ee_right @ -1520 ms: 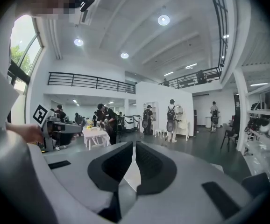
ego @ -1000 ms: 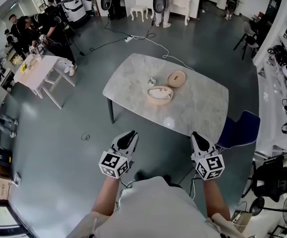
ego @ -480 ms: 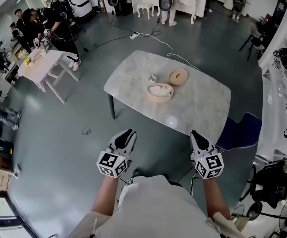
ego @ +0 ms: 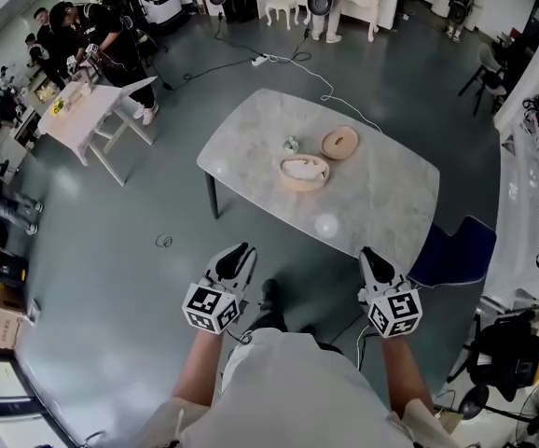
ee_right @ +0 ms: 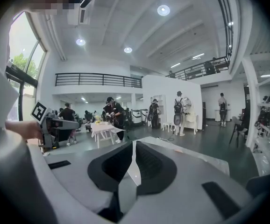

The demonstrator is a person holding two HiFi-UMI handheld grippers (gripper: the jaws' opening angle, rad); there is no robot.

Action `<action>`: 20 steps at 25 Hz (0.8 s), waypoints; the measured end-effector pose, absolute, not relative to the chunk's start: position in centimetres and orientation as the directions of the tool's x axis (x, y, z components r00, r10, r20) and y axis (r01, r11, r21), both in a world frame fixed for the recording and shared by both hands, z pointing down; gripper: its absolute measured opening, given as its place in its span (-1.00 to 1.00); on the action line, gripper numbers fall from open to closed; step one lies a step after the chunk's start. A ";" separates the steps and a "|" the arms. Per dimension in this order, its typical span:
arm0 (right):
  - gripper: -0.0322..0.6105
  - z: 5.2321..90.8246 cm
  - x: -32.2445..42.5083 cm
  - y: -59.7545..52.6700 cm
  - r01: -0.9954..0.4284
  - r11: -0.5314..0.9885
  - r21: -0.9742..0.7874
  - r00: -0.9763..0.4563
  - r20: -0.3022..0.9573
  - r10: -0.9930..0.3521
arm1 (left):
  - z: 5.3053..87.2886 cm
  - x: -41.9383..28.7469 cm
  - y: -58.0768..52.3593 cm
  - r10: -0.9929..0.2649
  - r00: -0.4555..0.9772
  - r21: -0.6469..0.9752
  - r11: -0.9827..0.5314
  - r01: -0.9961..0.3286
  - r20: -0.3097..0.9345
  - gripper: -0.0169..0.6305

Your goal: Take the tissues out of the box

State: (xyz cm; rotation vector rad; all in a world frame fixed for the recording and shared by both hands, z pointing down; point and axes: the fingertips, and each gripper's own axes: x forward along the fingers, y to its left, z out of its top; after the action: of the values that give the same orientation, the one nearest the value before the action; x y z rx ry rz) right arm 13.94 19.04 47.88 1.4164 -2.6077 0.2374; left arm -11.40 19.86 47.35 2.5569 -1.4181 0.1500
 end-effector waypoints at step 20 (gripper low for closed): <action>-0.76 48.6 9.8 2.4 -0.895 0.443 -0.058 -0.442 0.262 -0.858 | 48.2 -14.0 0.3 -0.752 0.631 0.188 -0.603 -0.775 0.189 -0.69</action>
State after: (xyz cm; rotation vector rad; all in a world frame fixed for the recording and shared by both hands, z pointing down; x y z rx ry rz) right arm 9.84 2.39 48.59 1.5381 -2.4984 0.2787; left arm -14.03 0.31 48.23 2.6032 -1.2431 0.1319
